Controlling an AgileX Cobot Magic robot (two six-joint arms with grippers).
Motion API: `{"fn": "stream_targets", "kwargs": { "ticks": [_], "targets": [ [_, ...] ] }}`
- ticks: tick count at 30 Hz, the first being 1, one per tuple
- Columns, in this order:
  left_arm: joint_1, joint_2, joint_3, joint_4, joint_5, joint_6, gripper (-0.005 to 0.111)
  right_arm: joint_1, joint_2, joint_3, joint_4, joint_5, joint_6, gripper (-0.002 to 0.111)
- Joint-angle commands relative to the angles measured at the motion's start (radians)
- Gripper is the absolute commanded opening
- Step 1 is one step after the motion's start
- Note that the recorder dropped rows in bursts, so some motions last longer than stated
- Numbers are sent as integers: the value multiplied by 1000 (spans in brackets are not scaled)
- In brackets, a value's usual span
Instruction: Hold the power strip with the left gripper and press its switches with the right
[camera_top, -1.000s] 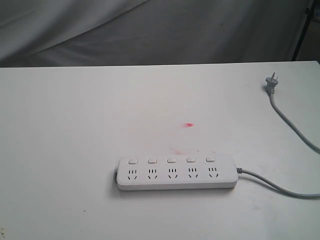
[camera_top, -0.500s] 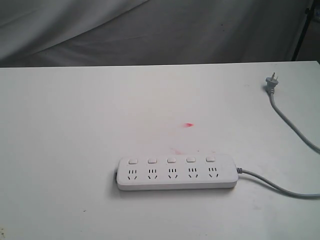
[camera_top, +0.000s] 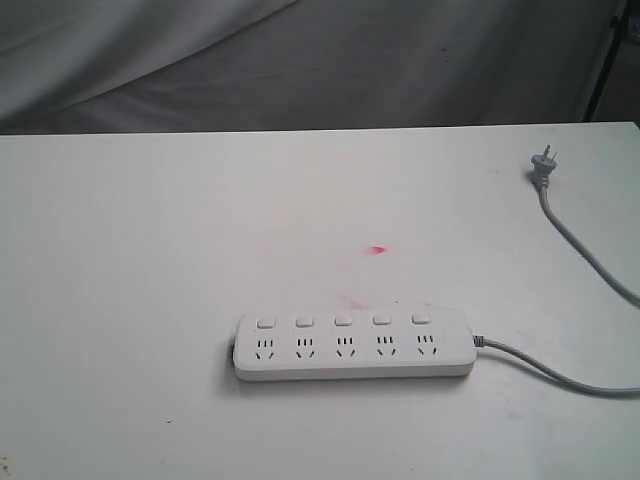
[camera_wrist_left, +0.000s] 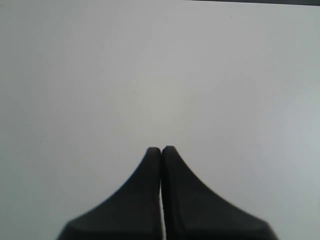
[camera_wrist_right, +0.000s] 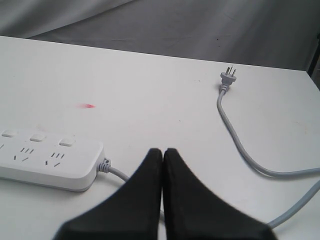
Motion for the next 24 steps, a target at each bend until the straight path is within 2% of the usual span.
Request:
{"fn": "stream_targets", "kwargs": {
  "ticks": [1, 7, 15, 19, 22, 24],
  "targets": [
    [2, 1, -2, 7, -7, 0, 0, 3, -6, 3, -9, -1, 1, 0],
    [2, 1, -2, 18, -7, 75, 0, 3, -6, 3, -9, -1, 1, 0],
    [2, 1, -2, -22, -27, 257, 0, 3, -6, 3, -9, -1, 1, 0],
    [2, 1, -2, -167, -59, 479, 0, 3, -6, 3, -9, -1, 1, 0],
    [2, 1, -2, -338, -60, 772, 0, 3, -6, 3, -9, -1, 1, 0],
    [2, 1, -2, -397, -60, 870, 0, 3, -6, 3, -9, -1, 1, 0]
  ]
}}
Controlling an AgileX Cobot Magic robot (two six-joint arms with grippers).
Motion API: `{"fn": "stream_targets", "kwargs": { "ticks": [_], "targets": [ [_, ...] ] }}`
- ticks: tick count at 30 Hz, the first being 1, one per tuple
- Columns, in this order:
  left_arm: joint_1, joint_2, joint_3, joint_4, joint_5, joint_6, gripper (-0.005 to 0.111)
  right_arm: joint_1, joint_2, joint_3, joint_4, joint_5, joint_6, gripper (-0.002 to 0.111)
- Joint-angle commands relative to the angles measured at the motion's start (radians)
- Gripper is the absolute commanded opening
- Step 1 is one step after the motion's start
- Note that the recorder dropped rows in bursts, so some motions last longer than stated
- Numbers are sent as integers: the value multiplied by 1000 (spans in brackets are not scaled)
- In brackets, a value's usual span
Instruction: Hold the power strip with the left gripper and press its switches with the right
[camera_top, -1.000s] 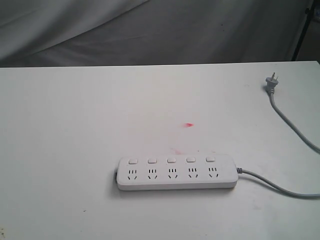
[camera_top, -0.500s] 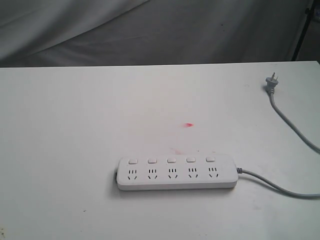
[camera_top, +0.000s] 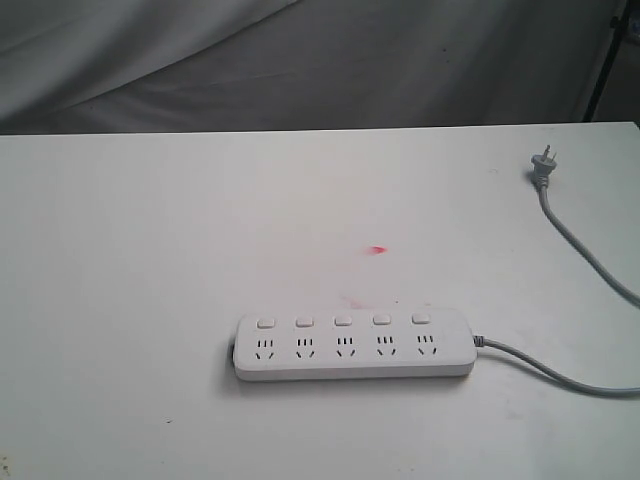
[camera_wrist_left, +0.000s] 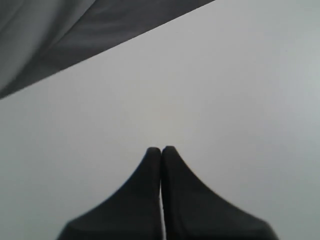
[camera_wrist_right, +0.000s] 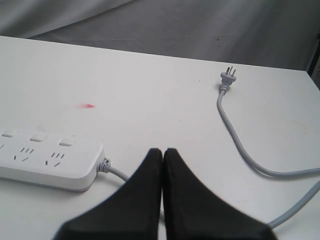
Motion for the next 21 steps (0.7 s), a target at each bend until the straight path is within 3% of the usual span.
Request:
{"fn": "stream_targets", "kwargs": {
  "ticks": [1, 13, 16, 21],
  "targets": [
    [2, 1, -2, -138, -14, 221, 0, 3, -6, 3, -9, -1, 1, 0],
    [2, -3, 0, -166, 16, 293, 0, 3, -6, 3, -9, -1, 1, 0],
    [2, -3, 0, -212, 16, 317, 0, 3, -6, 3, -9, -1, 1, 0],
    [2, -3, 0, -375, 16, 498, 0, 3, -6, 3, -9, -1, 1, 0]
  ]
}}
